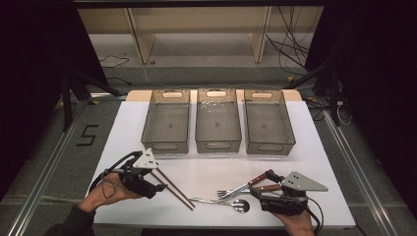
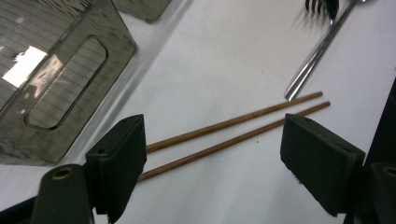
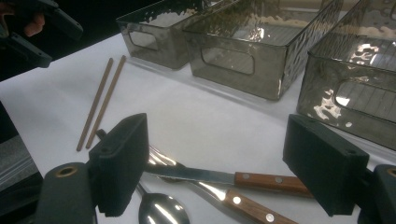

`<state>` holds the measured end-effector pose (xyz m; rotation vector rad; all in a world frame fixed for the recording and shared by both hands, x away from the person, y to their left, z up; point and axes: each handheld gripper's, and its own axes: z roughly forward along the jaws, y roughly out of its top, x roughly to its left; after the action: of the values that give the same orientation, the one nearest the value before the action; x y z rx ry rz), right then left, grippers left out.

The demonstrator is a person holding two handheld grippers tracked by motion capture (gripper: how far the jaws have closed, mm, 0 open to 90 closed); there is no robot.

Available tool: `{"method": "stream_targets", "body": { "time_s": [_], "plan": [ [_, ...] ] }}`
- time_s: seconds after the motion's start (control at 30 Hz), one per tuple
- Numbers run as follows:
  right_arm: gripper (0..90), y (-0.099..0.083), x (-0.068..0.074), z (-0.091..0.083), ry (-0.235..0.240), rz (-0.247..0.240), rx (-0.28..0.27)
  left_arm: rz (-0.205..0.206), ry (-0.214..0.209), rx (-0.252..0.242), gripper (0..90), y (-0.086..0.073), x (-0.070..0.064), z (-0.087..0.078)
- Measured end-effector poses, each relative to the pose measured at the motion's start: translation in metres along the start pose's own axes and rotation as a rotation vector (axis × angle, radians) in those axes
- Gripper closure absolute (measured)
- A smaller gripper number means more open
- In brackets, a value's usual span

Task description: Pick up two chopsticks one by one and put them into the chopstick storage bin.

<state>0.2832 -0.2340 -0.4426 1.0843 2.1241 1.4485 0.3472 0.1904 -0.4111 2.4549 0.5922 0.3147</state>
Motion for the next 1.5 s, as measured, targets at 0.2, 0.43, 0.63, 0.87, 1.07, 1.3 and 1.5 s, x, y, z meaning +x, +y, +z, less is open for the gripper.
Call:
{"method": "stream_targets", "body": {
  "time_s": [0.2,0.43,0.63,0.87,1.07,1.3,1.5],
  "plan": [
    [23.5,0.000,0.000,0.000,0.001,-0.003,0.000,0.090,-0.041,0.095,27.0,0.002,0.009,0.010],
    [23.3,0.000,0.000,-0.001,0.002,-0.002,-0.004,0.203,-0.043,0.215,31.0,0.003,0.015,0.023],
    [23.3,0.000,0.000,-0.001,0.006,-0.001,-0.005,0.282,-0.063,0.273,38.5,0.004,0.019,0.031],
    [23.3,0.000,-0.001,0.000,0.008,0.005,-0.002,0.363,-0.073,0.351,45.2,0.003,0.022,0.043],
    [23.4,0.000,-0.002,-0.001,0.009,0.006,-0.005,0.408,-0.079,0.368,49.3,0.003,0.023,0.048],
    [23.4,0.000,-0.002,0.000,0.012,0.006,-0.007,0.495,-0.089,0.379,52.4,0.004,0.022,0.053],
    [23.5,0.000,-0.002,-0.001,0.012,0.005,-0.008,0.539,-0.093,0.397,57.2,0.007,0.022,0.056]
  ]
}}
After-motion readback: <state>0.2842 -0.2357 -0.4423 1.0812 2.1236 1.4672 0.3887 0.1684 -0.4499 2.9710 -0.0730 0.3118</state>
